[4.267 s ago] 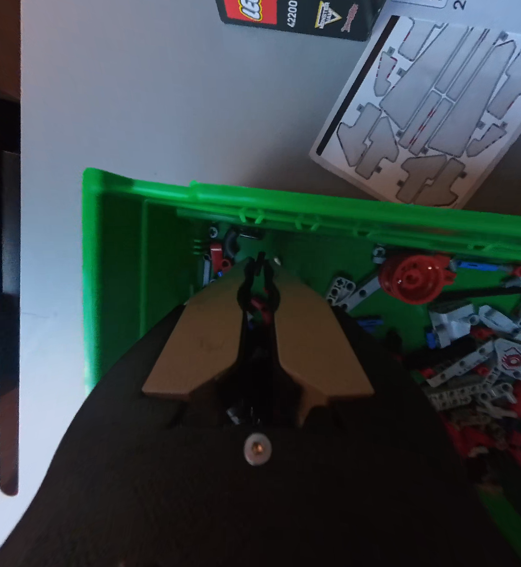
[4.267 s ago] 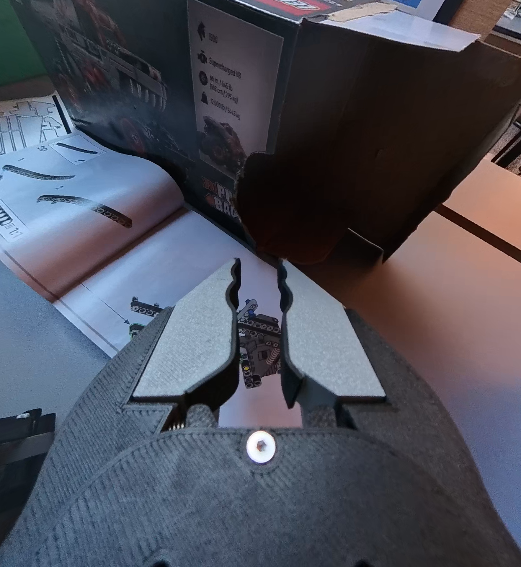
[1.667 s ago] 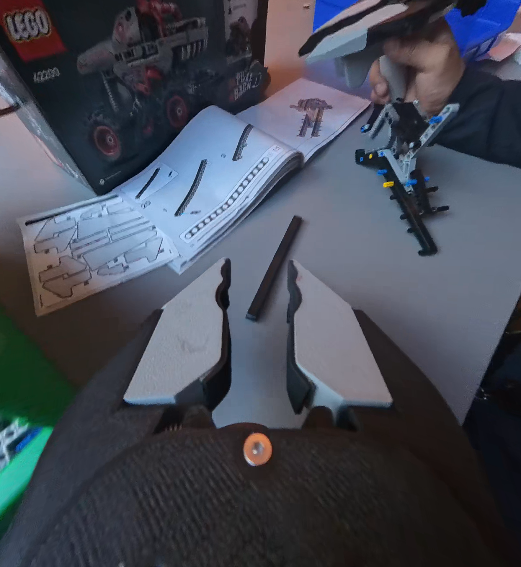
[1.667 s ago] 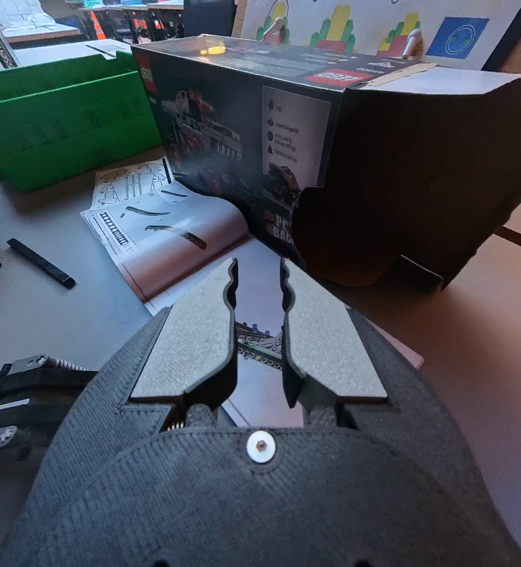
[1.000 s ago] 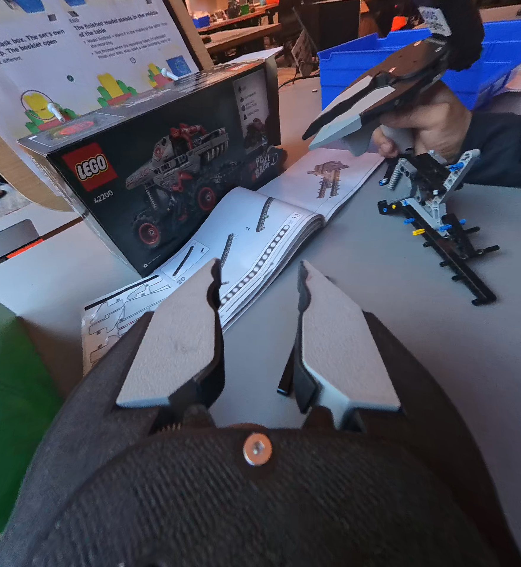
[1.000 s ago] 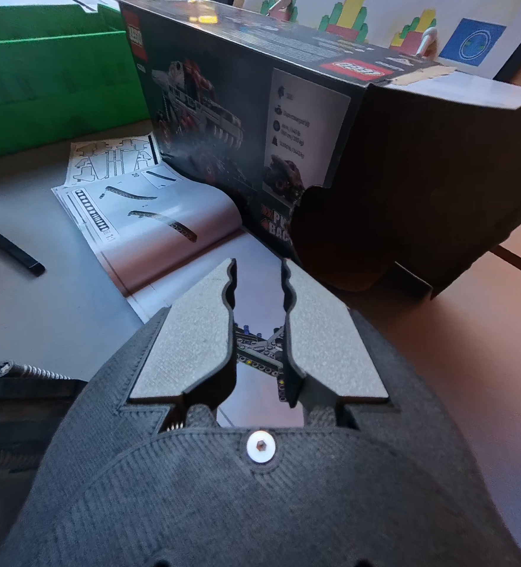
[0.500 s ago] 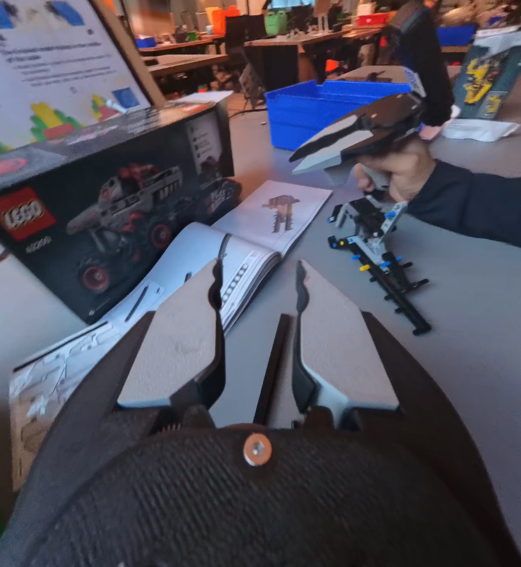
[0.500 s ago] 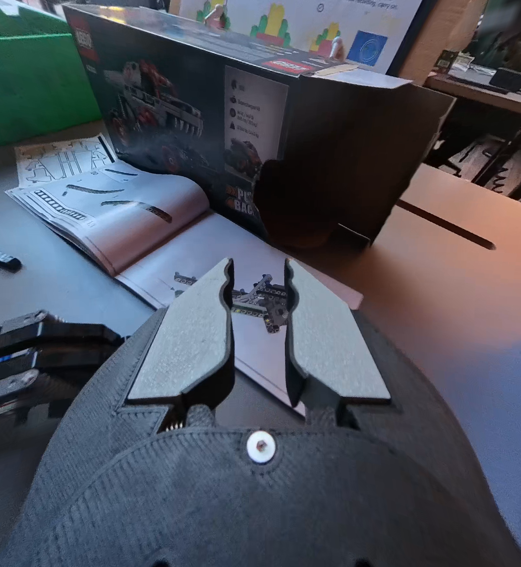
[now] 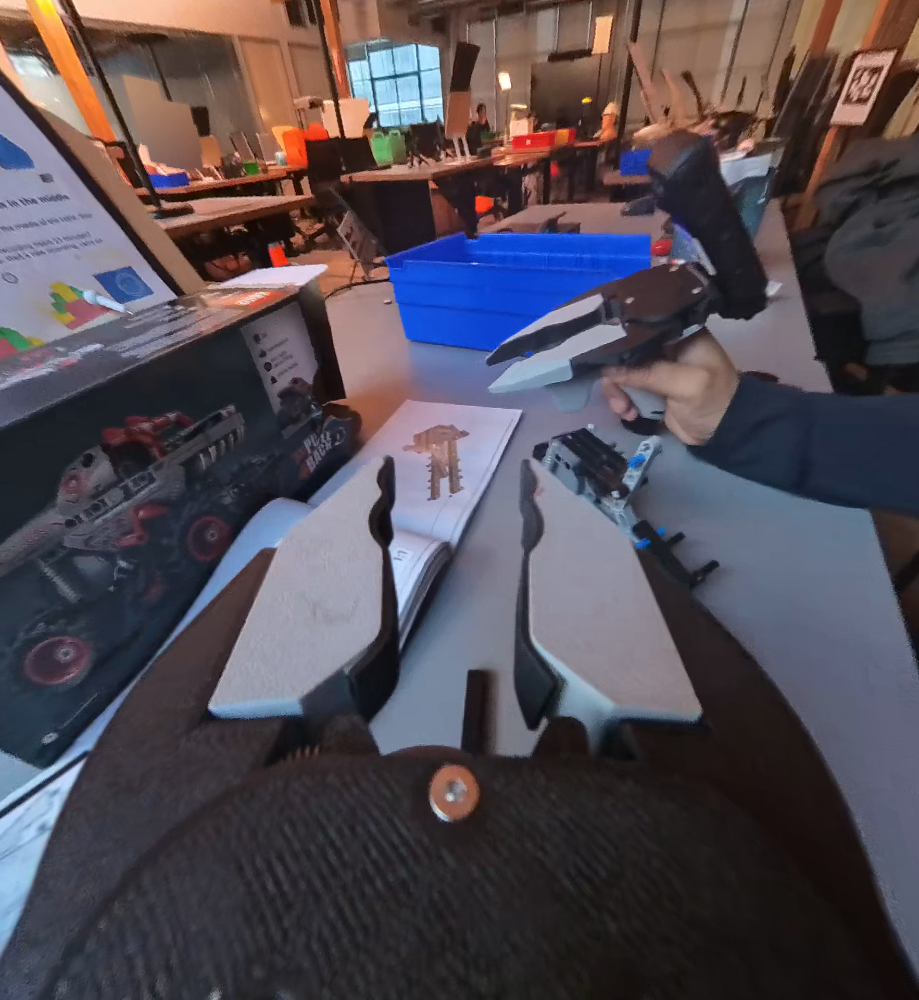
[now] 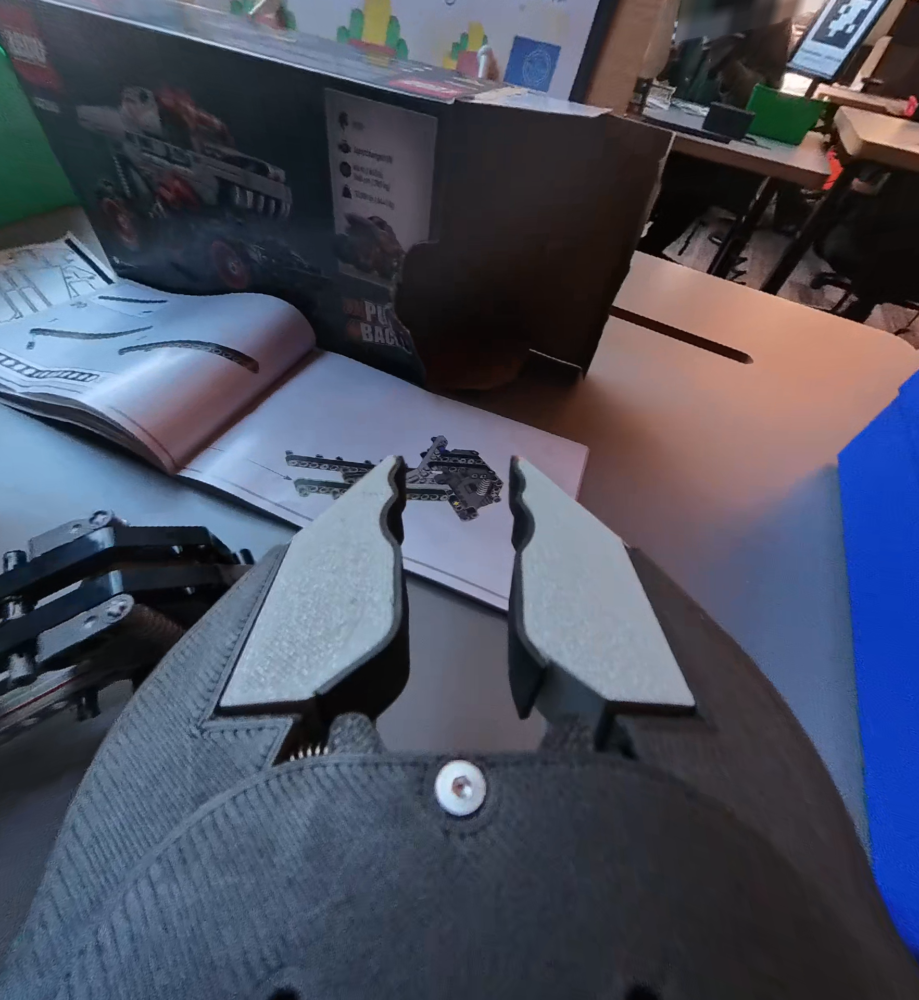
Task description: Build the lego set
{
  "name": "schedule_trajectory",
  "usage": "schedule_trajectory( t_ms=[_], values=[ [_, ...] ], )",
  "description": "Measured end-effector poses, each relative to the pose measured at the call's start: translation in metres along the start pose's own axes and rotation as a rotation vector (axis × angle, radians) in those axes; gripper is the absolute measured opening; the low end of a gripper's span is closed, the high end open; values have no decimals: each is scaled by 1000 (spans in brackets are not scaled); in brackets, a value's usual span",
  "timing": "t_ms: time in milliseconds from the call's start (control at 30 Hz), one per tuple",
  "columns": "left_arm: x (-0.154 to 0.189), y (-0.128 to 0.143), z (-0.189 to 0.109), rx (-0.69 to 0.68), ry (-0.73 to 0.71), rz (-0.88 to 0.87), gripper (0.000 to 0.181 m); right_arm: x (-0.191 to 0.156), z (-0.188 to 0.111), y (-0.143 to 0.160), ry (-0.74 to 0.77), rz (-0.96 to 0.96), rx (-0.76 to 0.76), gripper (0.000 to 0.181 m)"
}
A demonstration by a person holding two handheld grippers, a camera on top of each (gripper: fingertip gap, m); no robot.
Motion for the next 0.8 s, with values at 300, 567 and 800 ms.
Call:
schedule_trajectory(
  t_ms=[300, 567, 800],
  values=[
    [-1, 10, -10, -60, 40, 5, 46, -8, 8, -6, -95, -9, 27, 35],
    [4, 28, 1, -148, 42, 54, 46, -21, 29, -15, -256, -67, 38, 36],
    [9, 31, -20, -240, -37, 109, 51, -30, 29, -18, -345, -64, 60, 36]
  ],
)
Point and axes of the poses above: each gripper's, where its closed fingertips meet, z out along the fingers, y out of its underside, x = y × z across the jaws, the point moved 4 cm from there along -z, back along the fingers, and after that the axes turned 2 degrees about -y, right-handed, at the moved point
